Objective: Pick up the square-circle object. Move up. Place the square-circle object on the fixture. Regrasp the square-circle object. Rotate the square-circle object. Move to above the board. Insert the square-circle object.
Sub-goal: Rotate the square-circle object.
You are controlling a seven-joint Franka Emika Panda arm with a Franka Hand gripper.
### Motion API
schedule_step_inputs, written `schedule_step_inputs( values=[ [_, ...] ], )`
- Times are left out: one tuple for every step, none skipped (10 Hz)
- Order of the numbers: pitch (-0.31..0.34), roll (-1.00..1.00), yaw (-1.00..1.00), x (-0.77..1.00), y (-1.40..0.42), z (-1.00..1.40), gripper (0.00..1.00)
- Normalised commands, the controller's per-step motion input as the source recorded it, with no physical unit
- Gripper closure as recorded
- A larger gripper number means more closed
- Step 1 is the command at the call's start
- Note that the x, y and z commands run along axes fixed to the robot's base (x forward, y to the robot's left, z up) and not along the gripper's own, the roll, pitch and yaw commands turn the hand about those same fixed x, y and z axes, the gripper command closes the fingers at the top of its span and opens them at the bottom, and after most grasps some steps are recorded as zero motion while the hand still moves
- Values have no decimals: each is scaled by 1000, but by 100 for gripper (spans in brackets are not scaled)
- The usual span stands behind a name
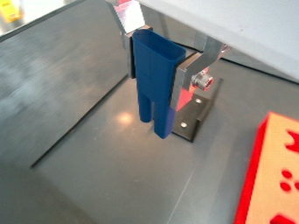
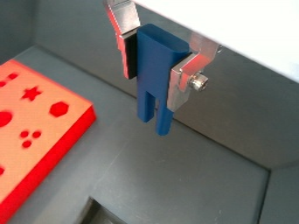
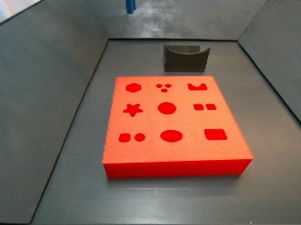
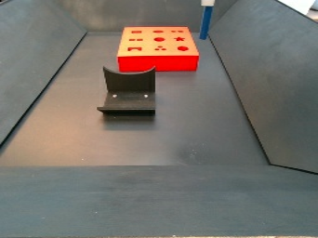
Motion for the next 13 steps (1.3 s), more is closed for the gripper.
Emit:
schedule_step_inputs(
  values=[
    [41,-58,-1000,6,15,1,100],
    [45,-64,-1000,6,15,1,100],
    [51,-75,-1000,6,16,2,100],
    [58,-85,-1000,7,16,2,100],
    [71,-103,-1000,8,16,3,100],
    [84,-123,-1000,9,16,4,100],
    [29,-43,-1000,0,0,0,100],
    [30,-45,-1000,1,0,1,100],
    [33,-50,-1000,2,2,2,100],
    [36,-54,-1000,1,6,2,100],
    [41,-61,-1000,2,9,2,100],
    [44,-66,-1000,2,10,3,100],
    [51,-76,-1000,3,11,3,100]
  ],
)
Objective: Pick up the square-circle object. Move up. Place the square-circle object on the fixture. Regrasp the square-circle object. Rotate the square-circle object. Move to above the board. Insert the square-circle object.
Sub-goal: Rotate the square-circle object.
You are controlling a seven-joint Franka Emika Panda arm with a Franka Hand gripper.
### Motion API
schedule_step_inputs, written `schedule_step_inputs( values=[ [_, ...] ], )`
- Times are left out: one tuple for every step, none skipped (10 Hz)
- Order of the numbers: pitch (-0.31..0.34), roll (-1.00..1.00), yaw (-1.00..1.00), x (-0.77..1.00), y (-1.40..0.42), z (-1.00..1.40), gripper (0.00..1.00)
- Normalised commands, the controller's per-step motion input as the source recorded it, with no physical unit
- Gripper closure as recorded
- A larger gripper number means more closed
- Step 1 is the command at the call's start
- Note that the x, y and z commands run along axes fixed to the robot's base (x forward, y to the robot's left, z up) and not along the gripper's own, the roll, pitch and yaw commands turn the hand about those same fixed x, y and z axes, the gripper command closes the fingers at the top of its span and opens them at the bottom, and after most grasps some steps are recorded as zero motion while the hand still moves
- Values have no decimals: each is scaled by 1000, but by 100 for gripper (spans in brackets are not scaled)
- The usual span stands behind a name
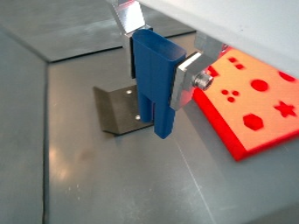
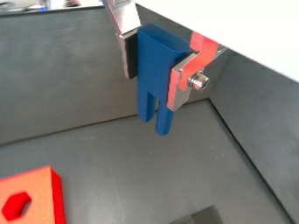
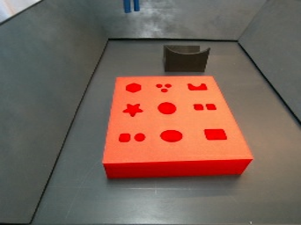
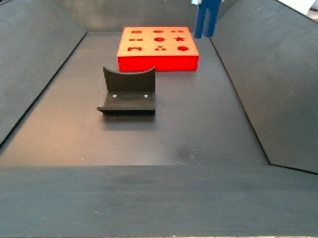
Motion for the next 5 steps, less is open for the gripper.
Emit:
schedule_step_inputs(
  values=[
    [60,-90,-1000,3,12,4,100],
    [70,-106,-1000,4,12,5,100],
    [84,-128,-1000,5,12,6,100],
    [99,-153,-944,7,13,7,100],
    [98,-153,-620,9,13,10,100]
  ],
)
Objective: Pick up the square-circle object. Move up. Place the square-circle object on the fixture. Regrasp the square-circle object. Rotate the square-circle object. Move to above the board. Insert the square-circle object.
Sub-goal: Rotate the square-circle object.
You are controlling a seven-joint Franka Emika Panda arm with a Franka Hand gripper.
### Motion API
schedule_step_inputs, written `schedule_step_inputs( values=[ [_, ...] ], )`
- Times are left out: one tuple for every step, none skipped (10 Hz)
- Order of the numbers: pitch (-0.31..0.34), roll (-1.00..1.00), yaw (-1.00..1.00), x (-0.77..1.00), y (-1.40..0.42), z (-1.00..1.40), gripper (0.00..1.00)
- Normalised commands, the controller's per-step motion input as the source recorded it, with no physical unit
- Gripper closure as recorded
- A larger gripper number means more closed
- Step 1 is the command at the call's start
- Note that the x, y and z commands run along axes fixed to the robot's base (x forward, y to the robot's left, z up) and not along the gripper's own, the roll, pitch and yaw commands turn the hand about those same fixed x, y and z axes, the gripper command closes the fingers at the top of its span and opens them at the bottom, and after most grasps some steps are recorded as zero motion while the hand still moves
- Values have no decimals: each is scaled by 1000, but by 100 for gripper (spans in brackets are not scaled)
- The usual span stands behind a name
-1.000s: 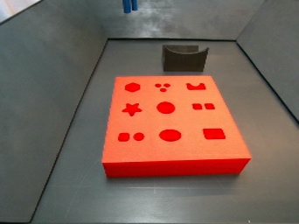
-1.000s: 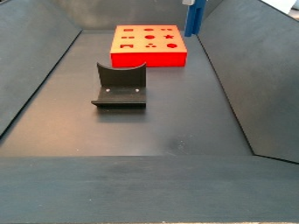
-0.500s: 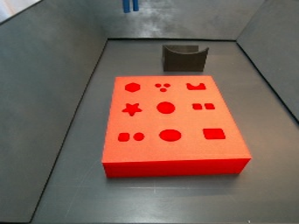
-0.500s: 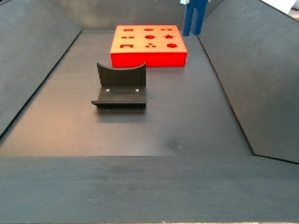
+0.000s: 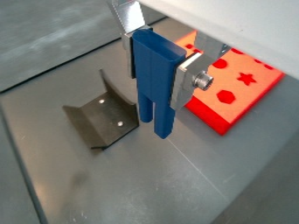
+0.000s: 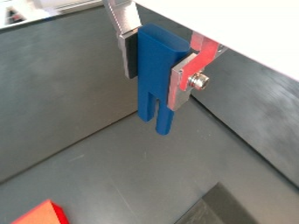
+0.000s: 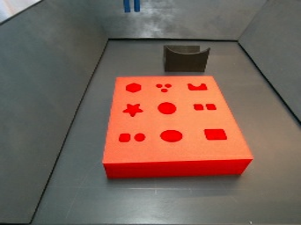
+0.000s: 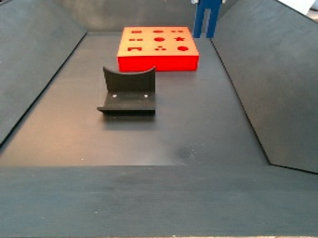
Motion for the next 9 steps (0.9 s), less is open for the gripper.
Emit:
schedule_step_inputs(
  values=[
    [96,-152,-420,11,13,12,100],
    [95,-152,-280,12,13,13,100],
    [94,-152,-171,0,0,-1000,100],
    [73,-151,-125,10,1,-1000,100],
    [36,-151,-99,22,3,-1000,100],
    [4,-157,-80,19,5,-1000,100],
    [-20,-162,-70,17,6,-1000,100],
    [-29,-165,-65,18,8,-1000,100],
    [-29,-171,-56,24,12,-1000,100]
  ],
)
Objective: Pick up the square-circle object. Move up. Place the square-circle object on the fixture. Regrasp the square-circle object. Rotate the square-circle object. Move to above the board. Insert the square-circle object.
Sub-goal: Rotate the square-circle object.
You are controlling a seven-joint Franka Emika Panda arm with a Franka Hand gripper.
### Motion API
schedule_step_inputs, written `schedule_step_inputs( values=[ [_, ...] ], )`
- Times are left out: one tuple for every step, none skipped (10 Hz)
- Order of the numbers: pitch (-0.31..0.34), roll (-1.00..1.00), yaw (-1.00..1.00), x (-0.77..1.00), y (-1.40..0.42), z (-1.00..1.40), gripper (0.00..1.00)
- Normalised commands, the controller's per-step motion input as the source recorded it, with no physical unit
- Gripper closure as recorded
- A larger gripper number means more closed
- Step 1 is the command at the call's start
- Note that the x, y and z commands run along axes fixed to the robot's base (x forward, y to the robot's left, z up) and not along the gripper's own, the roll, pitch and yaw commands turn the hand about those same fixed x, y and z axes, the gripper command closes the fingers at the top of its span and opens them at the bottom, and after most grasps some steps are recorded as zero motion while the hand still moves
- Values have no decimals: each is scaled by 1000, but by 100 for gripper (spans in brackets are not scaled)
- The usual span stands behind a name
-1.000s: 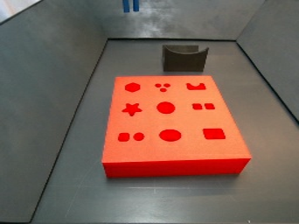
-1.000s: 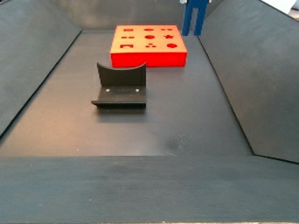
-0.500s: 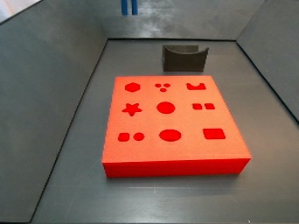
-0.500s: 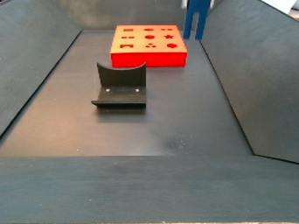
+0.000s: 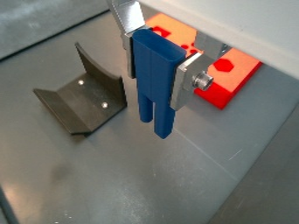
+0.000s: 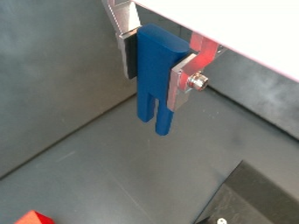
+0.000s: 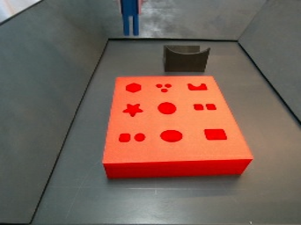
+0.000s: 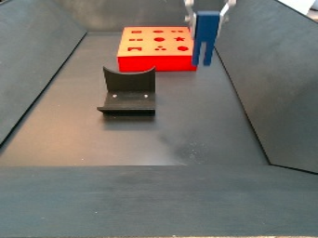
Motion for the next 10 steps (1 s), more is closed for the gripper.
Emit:
schedule_step_inputs(
  values=[
    [-26,-173,-53,27,14,-1000,100],
    [-25,-179,-47,33,17,-1000,100],
    [-32,-185,-40,34,18,-1000,100],
    [-36,-190,-35,34,20,-1000,100],
    [-37,-193,-33,34,20,-962,100],
    [-35,-199,-27,28,18,-770,100],
    [-35,-203,-22,28,16,-627,100],
    [-31,-209,-15,30,16,-438,100],
    [-30,-212,-12,34,15,-344,100],
    [-20,-218,-4,40,16,-122,100]
  ],
)
